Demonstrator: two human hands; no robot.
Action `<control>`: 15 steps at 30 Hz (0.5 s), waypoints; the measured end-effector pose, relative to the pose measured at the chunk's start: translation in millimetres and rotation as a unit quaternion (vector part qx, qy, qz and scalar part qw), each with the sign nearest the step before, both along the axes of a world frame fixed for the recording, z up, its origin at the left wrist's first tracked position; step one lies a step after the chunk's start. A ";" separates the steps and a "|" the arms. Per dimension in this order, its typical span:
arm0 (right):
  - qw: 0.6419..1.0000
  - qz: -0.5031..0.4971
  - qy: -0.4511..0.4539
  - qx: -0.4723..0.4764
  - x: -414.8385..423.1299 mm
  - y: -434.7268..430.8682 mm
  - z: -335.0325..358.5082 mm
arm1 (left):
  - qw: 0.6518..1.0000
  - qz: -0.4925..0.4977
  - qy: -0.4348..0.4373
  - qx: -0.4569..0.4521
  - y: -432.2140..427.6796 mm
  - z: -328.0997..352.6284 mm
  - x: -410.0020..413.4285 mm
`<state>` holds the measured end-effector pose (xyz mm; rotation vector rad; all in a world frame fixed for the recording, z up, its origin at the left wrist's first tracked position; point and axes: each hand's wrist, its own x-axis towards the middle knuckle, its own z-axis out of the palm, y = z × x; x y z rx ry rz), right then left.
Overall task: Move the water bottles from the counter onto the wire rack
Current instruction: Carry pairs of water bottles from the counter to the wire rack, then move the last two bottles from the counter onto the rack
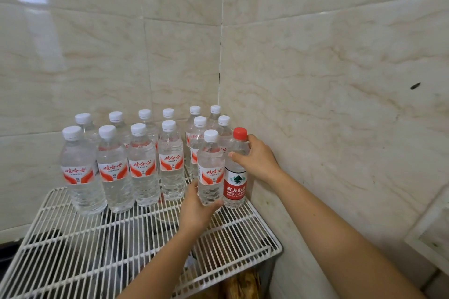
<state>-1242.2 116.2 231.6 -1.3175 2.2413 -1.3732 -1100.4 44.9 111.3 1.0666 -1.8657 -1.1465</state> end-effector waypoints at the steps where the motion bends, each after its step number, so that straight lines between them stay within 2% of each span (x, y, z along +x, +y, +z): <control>1: 1.000 0.003 -0.004 0.004 0.2 -0.1 -0.3 | 1.000 -0.004 -0.012 -0.002 -0.1 1.2 1.6; 5: 1.000 -0.013 0.020 -0.002 2.1 0.6 6.2 | 0.997 -0.034 -0.065 -0.014 -5.4 12.2 19.7; 10: 0.975 -0.121 0.168 -0.077 26.2 2.2 19.9 | 0.994 -0.012 -0.087 -0.072 -16.8 31.1 71.0; 13: 0.960 -0.070 0.206 -0.175 72.7 -2.7 24.3 | 0.992 0.019 -0.085 -0.095 -21.8 40.6 115.3; 15: 0.952 -0.004 0.244 -0.186 114.5 -11.5 20.6 | 0.988 0.042 -0.089 -0.117 -23.6 44.3 152.6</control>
